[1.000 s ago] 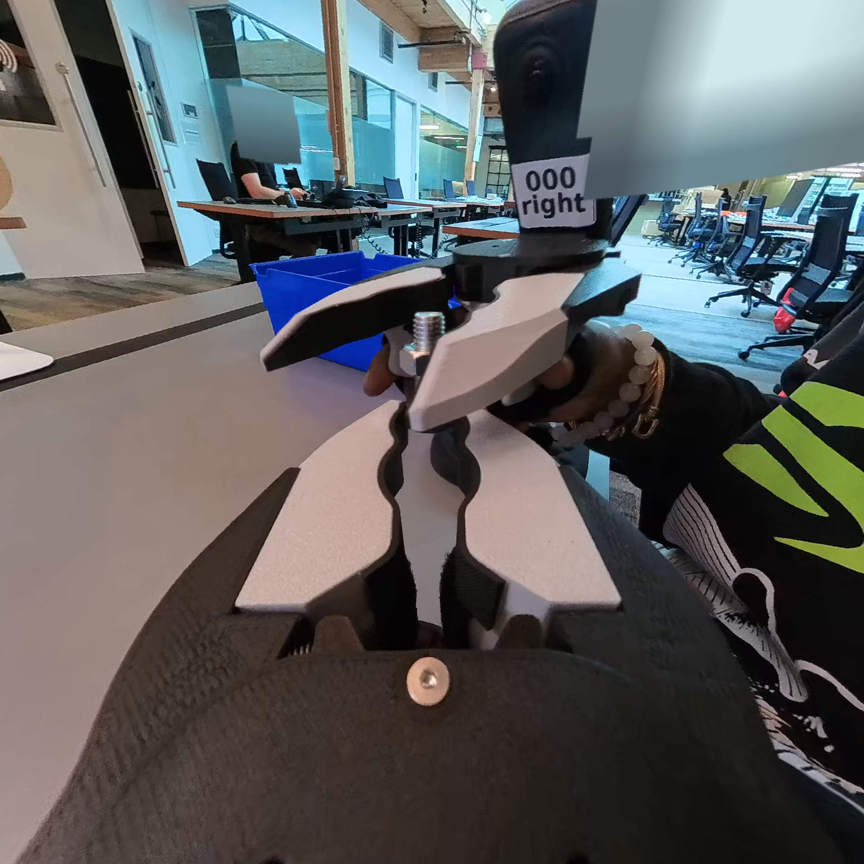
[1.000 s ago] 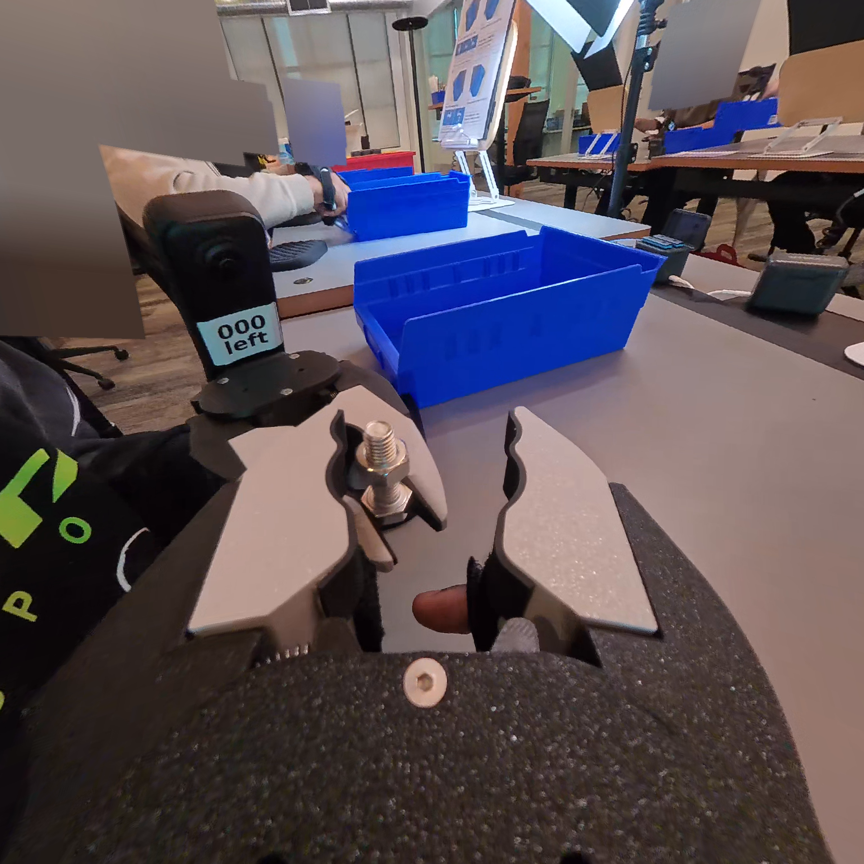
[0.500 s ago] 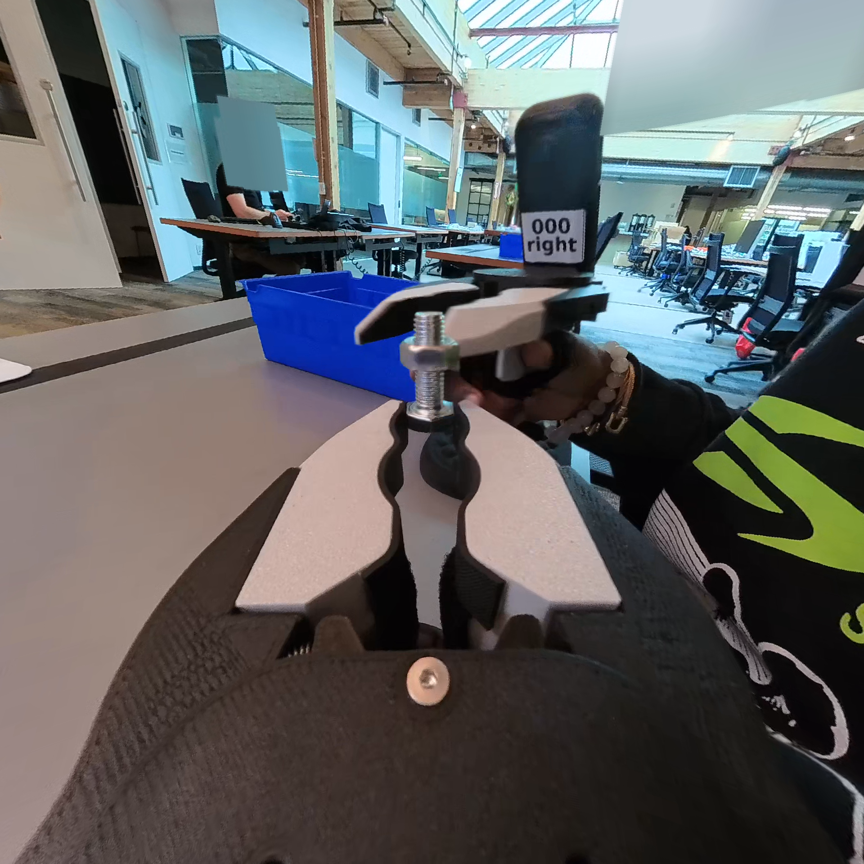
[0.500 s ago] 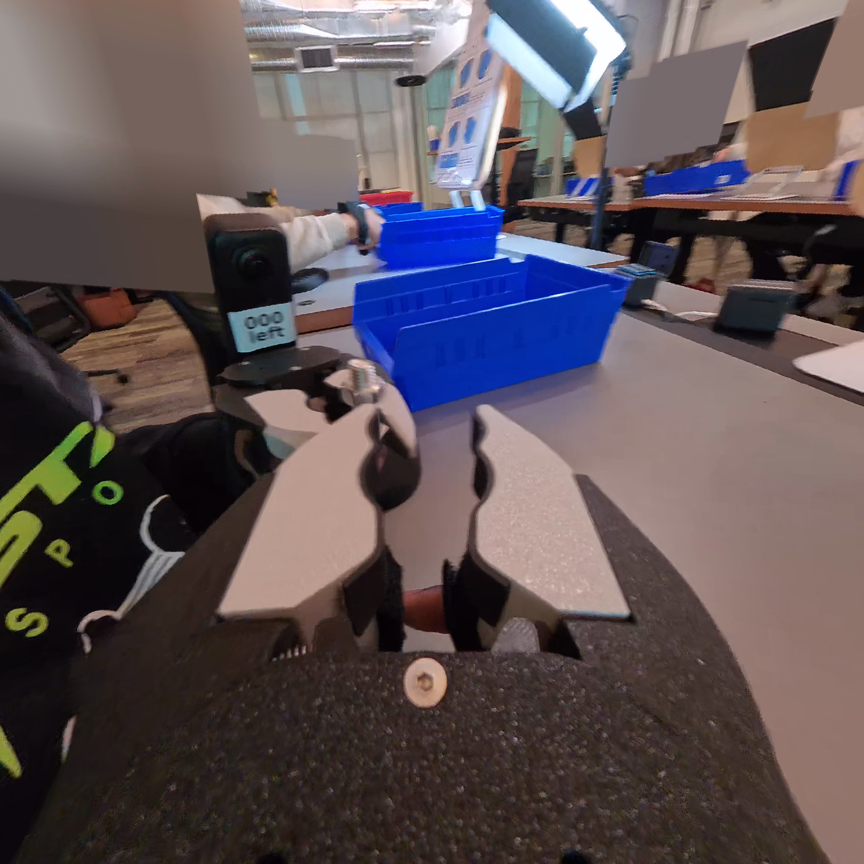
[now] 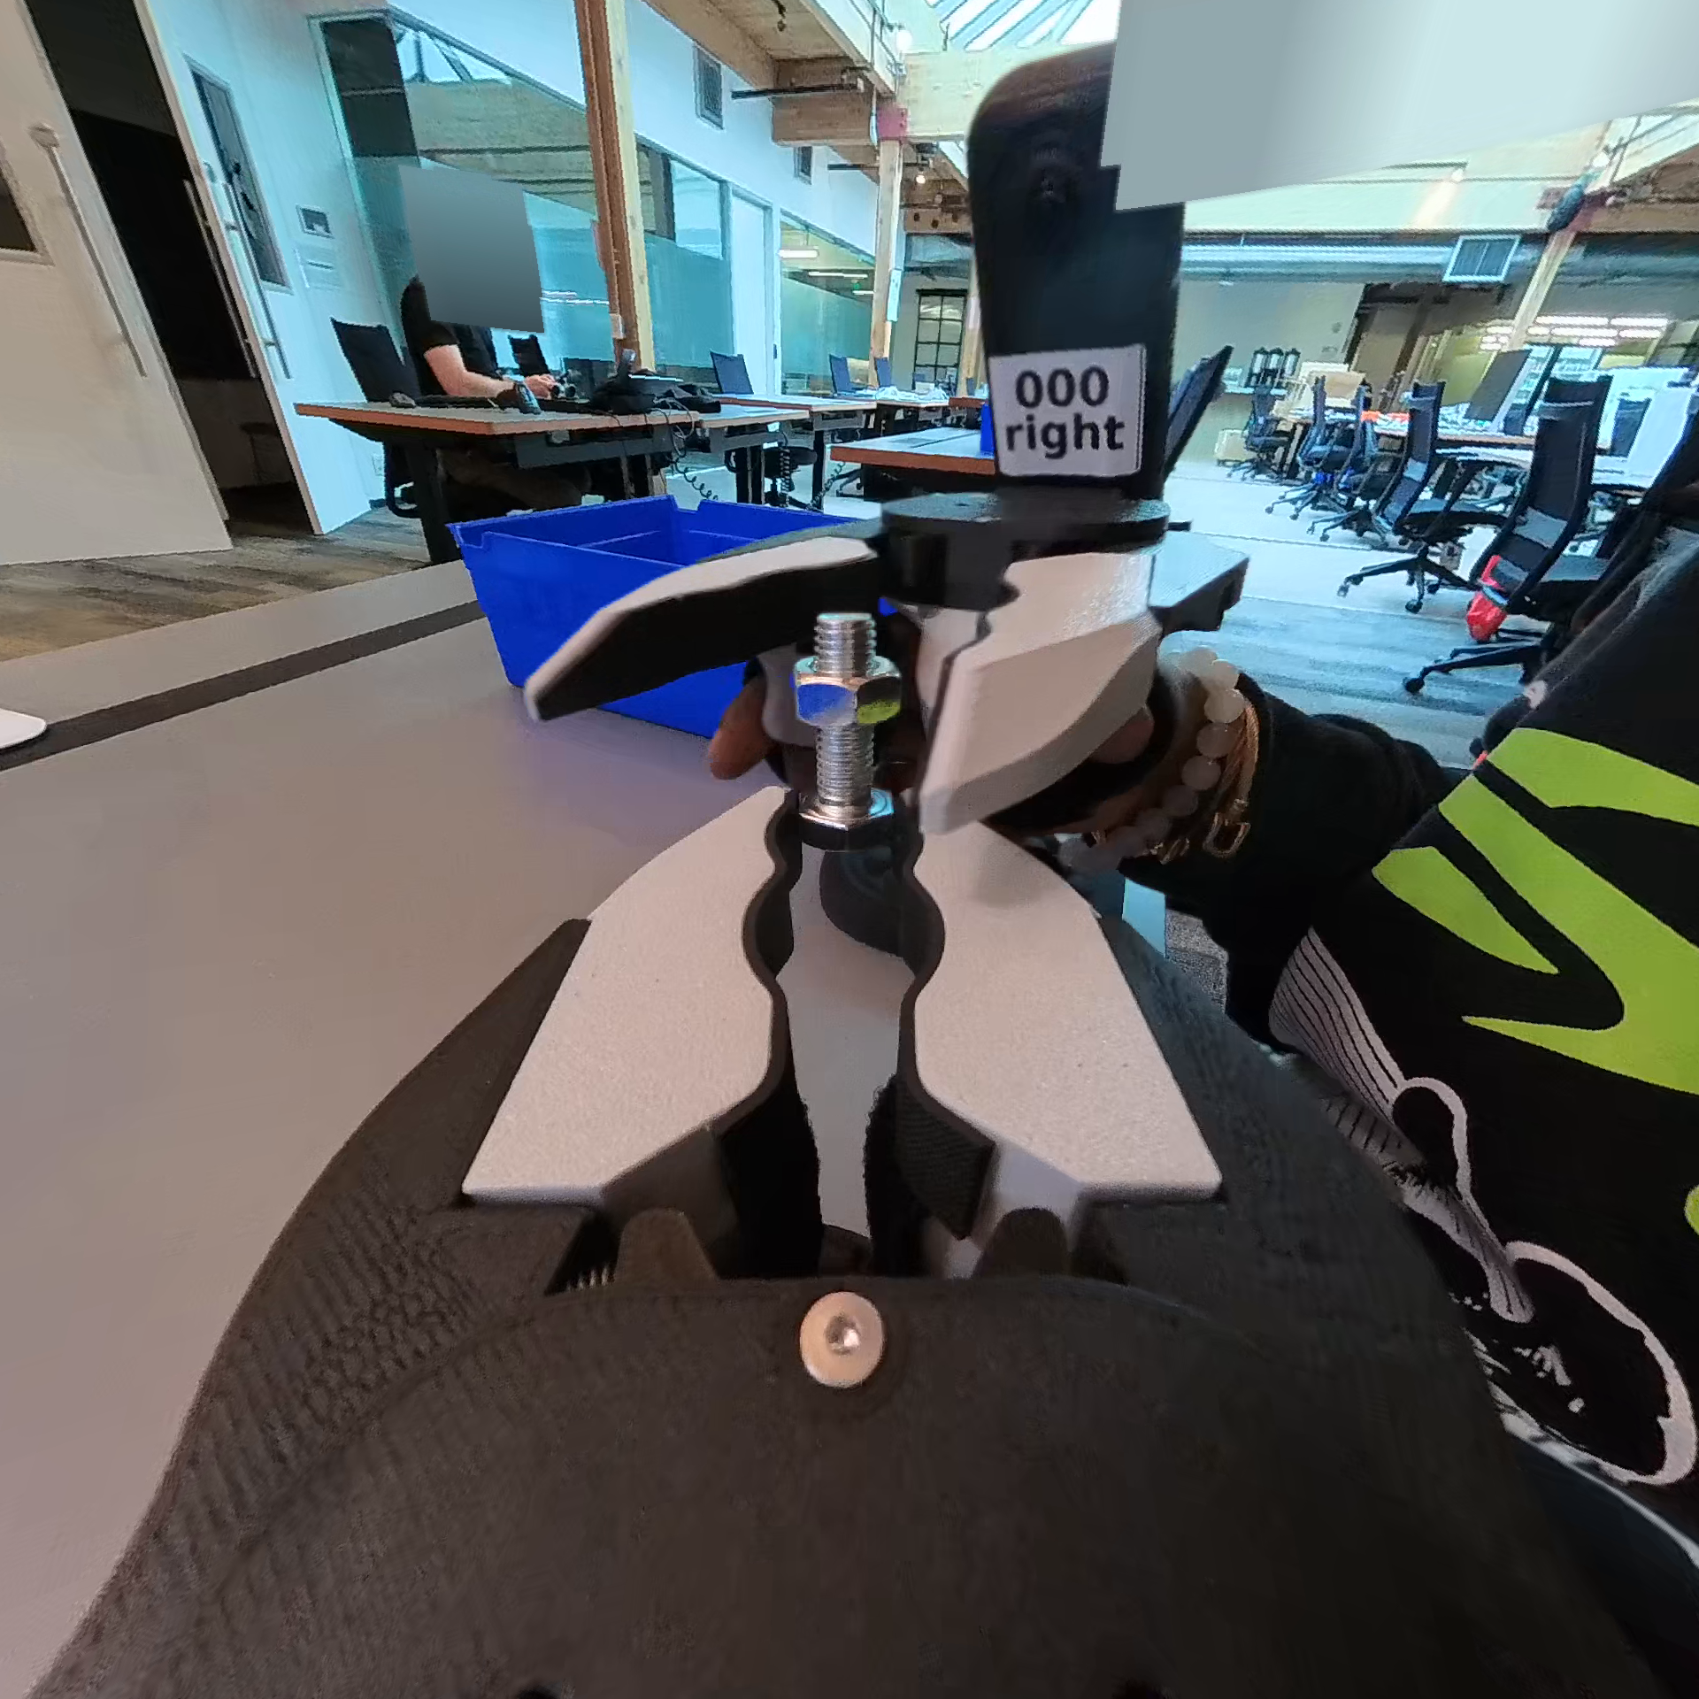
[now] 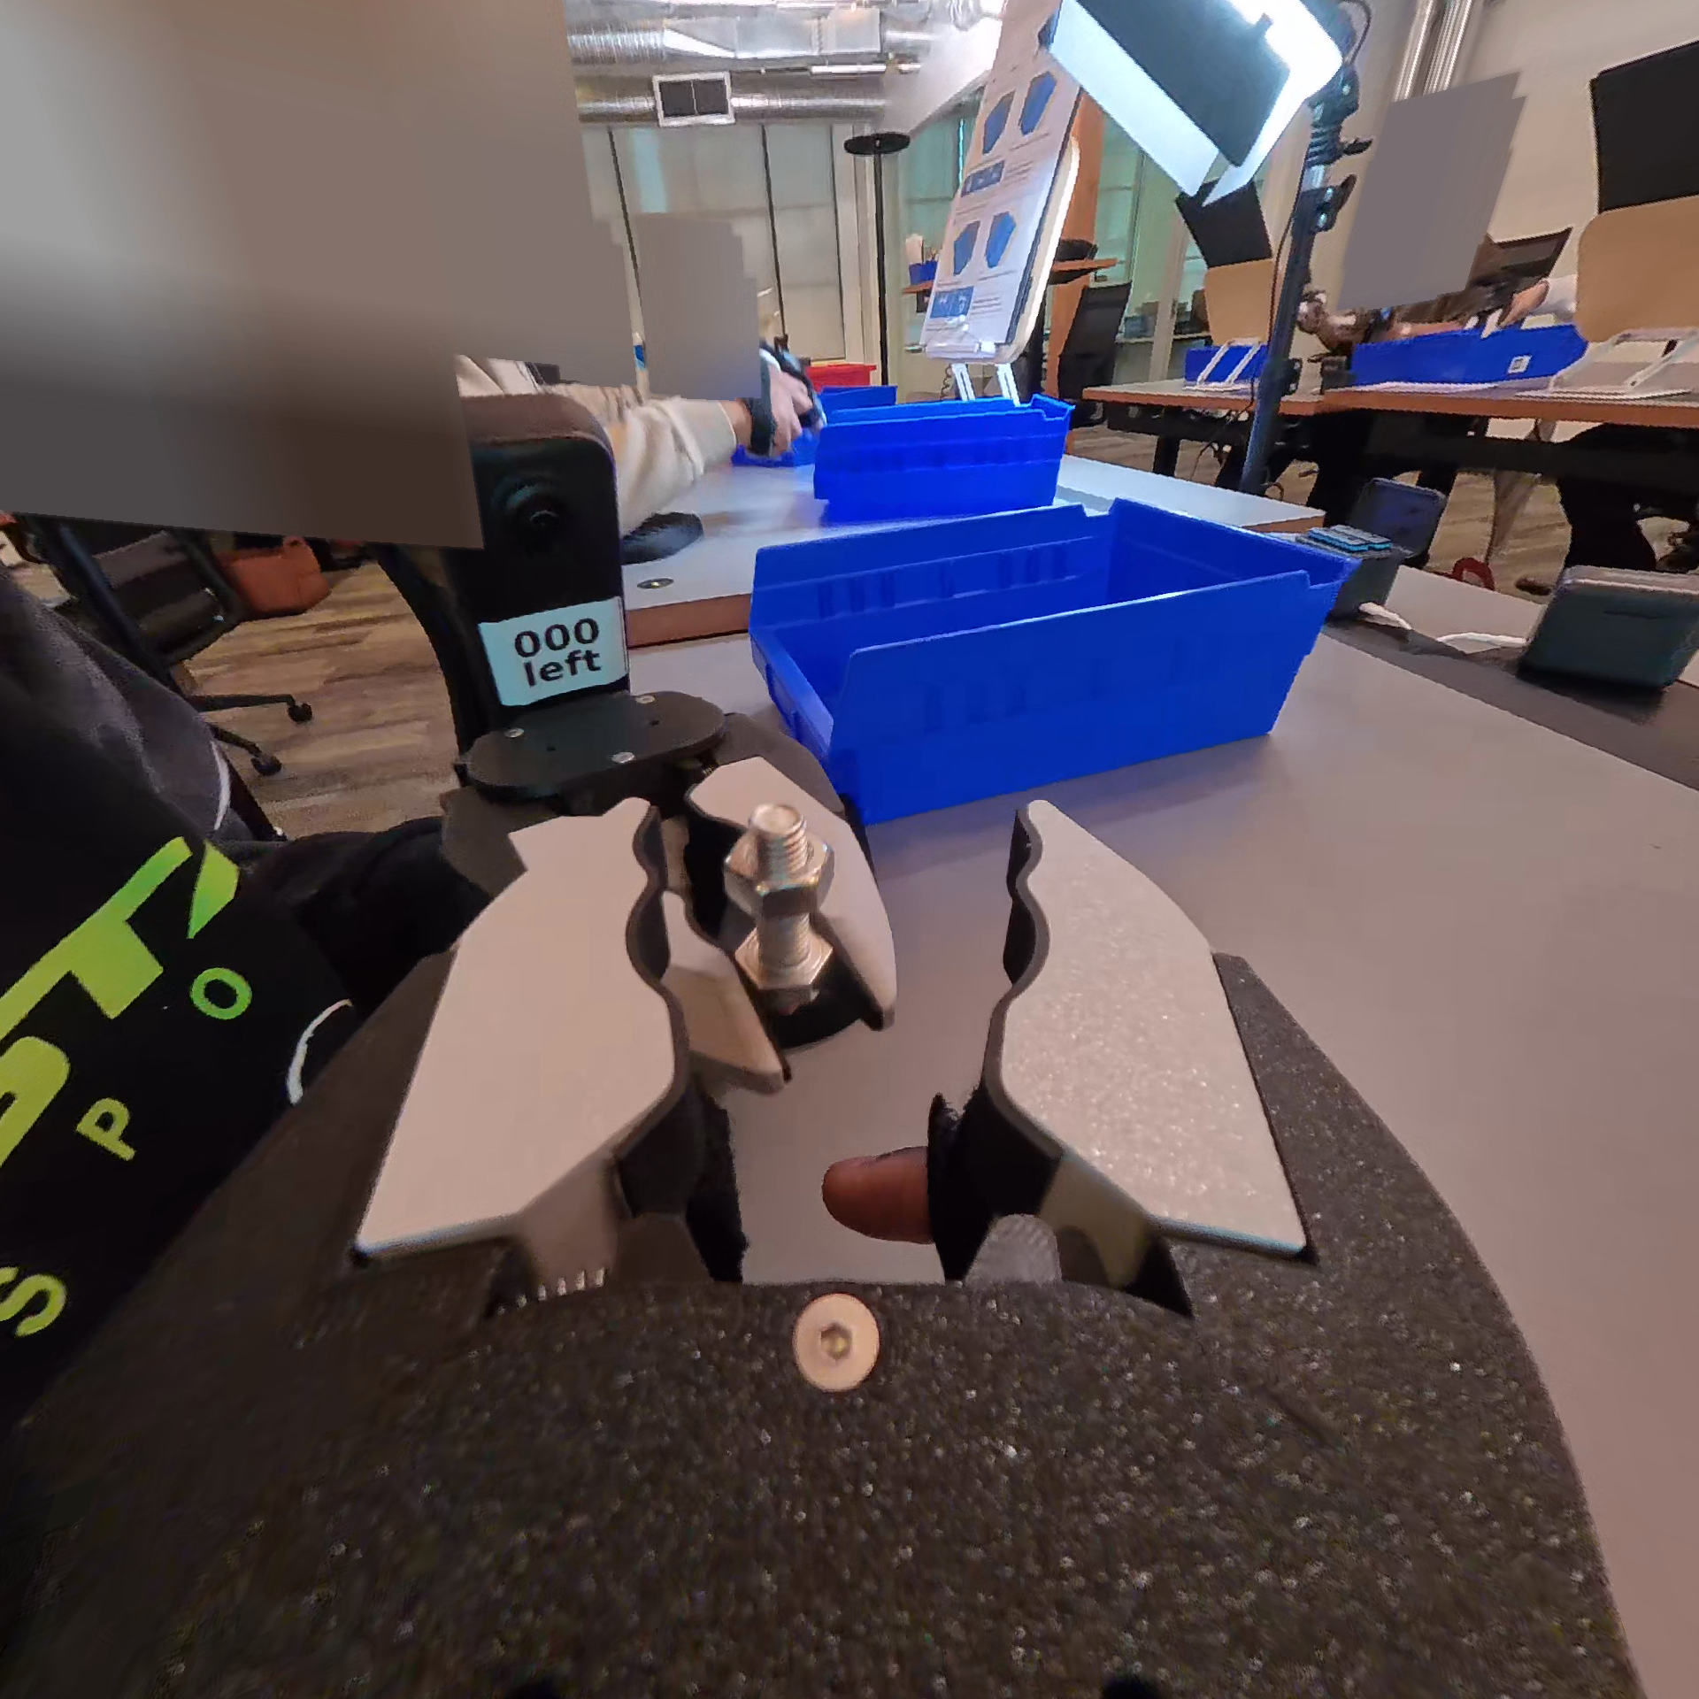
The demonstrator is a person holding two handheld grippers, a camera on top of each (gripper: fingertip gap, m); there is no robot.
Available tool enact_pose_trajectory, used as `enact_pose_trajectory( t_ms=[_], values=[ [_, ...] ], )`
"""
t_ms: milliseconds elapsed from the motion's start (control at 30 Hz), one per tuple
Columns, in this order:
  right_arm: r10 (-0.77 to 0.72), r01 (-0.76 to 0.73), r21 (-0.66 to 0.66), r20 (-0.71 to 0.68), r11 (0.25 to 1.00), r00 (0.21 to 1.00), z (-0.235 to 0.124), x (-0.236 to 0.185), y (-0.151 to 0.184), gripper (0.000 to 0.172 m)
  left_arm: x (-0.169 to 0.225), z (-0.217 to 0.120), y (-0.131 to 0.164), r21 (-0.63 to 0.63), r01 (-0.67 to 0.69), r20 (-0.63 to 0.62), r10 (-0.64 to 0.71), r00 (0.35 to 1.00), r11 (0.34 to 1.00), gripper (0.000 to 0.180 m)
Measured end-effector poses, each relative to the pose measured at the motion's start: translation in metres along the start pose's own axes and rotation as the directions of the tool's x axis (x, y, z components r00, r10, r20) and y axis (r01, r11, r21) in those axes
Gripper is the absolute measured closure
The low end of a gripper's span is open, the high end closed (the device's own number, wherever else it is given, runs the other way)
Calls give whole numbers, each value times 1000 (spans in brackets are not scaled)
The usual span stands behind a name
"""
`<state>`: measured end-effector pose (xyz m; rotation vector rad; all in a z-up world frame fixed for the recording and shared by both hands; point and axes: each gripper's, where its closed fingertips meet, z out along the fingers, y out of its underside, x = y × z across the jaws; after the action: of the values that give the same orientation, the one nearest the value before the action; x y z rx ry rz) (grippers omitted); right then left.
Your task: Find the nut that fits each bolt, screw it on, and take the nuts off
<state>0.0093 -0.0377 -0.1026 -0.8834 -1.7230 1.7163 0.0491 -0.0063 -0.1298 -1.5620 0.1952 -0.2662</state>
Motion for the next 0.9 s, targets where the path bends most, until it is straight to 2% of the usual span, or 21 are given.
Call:
enact_pose_trajectory(
  t_ms=[300, 567, 600, 633, 733, 800, 900],
  values=[
    [-8, 8, -4, -34, 1000, 999, 3, 7, 2, 101, 6, 2, 2, -6, -2, -28, 2, 1000, 1000, 162],
    [6, -4, 41, -48, 999, 999, -30, 15, -1, 102, 3, -2, -3, 27, 29, -33, -28, 999, 999, 162],
    [13, -10, 46, -68, 999, 998, -36, 19, -1, 113, 3, -3, -3, 31, 29, -34, -28, 999, 999, 162],
    [19, -12, 61, -111, 998, 994, -43, 27, -1, 132, 4, -3, -4, 35, 28, -45, -26, 999, 999, 162],
    [34, -20, 95, -145, 995, 989, -57, 35, -4, 144, 3, -3, -2, 26, 25, -35, -24, 999, 999, 162],
    [26, -13, 104, -127, 994, 992, -59, 31, -6, 142, 3, -2, -2, 23, 23, -34, -22, 999, 999, 162],
    [25, -19, 116, -45, 993, 999, -50, 16, -9, 127, 3, -2, -2, 20, 22, -33, -21, 999, 1000, 162]
  ],
)
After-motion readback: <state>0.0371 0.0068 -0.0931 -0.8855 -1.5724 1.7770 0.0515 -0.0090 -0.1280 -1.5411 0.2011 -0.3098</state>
